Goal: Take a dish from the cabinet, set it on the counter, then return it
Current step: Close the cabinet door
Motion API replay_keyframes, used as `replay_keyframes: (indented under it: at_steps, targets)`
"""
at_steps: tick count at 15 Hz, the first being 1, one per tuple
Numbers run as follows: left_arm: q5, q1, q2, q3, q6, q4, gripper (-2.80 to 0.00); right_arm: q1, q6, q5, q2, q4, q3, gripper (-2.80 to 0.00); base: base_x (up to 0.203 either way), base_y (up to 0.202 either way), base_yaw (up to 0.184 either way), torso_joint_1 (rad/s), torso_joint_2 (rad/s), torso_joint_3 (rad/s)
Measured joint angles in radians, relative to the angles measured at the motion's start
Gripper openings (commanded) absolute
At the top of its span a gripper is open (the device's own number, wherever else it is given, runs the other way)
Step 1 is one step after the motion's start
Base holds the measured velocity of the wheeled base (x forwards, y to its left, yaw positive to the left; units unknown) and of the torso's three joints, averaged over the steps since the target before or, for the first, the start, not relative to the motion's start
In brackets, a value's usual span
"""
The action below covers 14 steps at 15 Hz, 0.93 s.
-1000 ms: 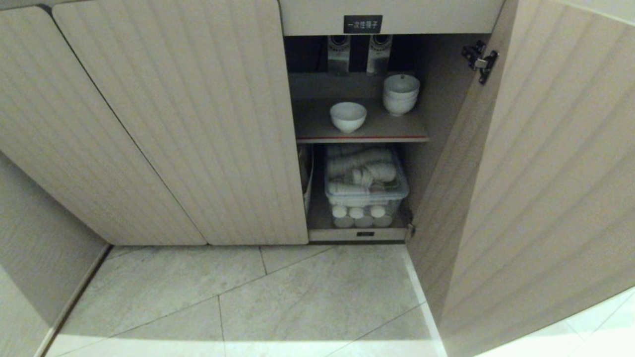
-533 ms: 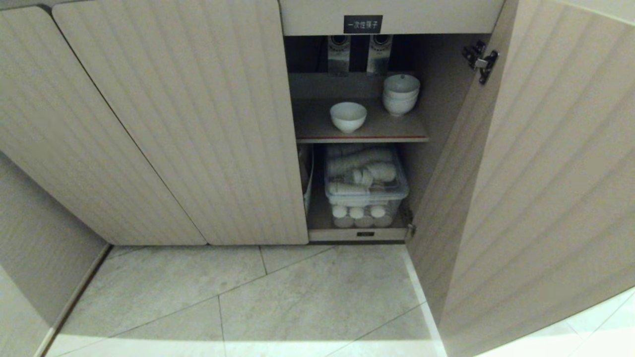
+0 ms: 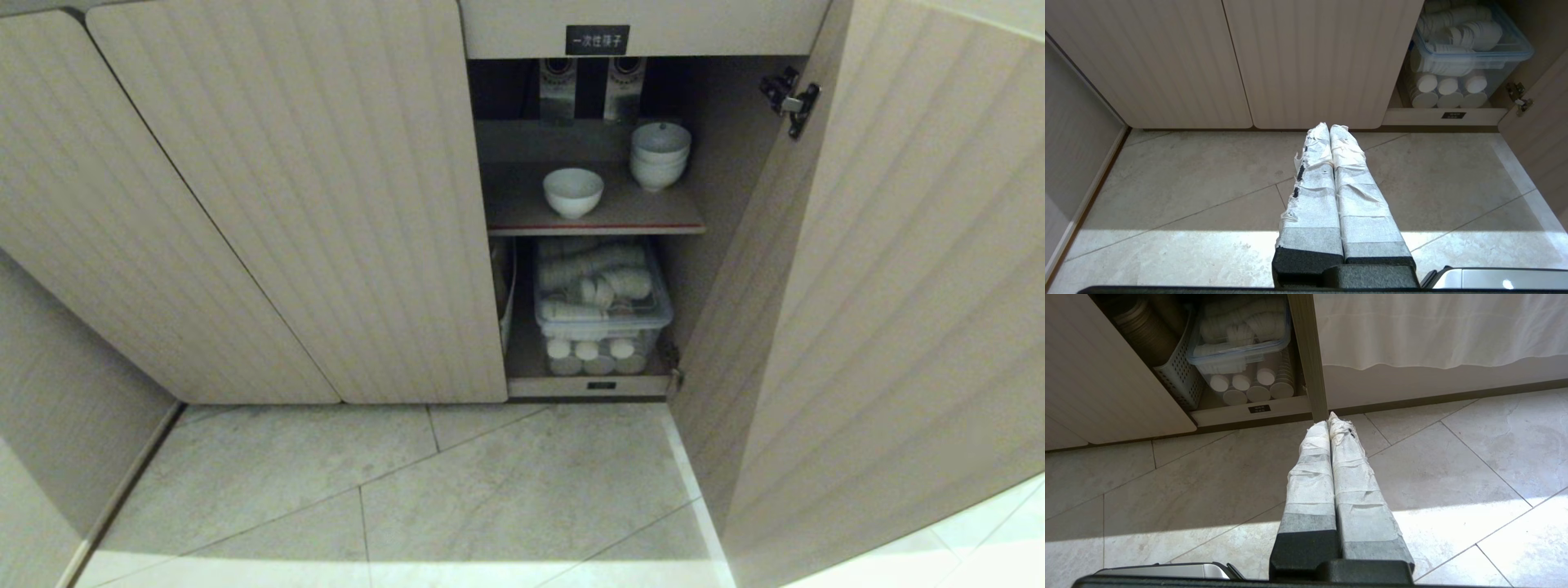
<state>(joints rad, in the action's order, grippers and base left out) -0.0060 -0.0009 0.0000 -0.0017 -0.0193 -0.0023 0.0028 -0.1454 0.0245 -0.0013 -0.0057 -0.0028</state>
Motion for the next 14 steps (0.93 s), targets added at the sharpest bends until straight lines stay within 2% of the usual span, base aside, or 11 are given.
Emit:
replay_keyframes:
  at_steps: [7, 14]
  targets:
    - [0.001, 0.000, 0.000, 0.000, -0.001, 0.000, -2.80, 0.000, 0.007, 0.044, 0.000, -0.083, -0.012, -2.80, 0.000, 0.000, 0.000, 0.000, 0.00, 0.000]
    - [0.000, 0.000, 0.000, 0.000, 0.000, 0.000, -2.80, 0.001, 0.006, 0.094, 0.040, 0.034, -0.209, -2.80, 0.000, 0.000, 0.000, 0.000, 0.00, 0.000]
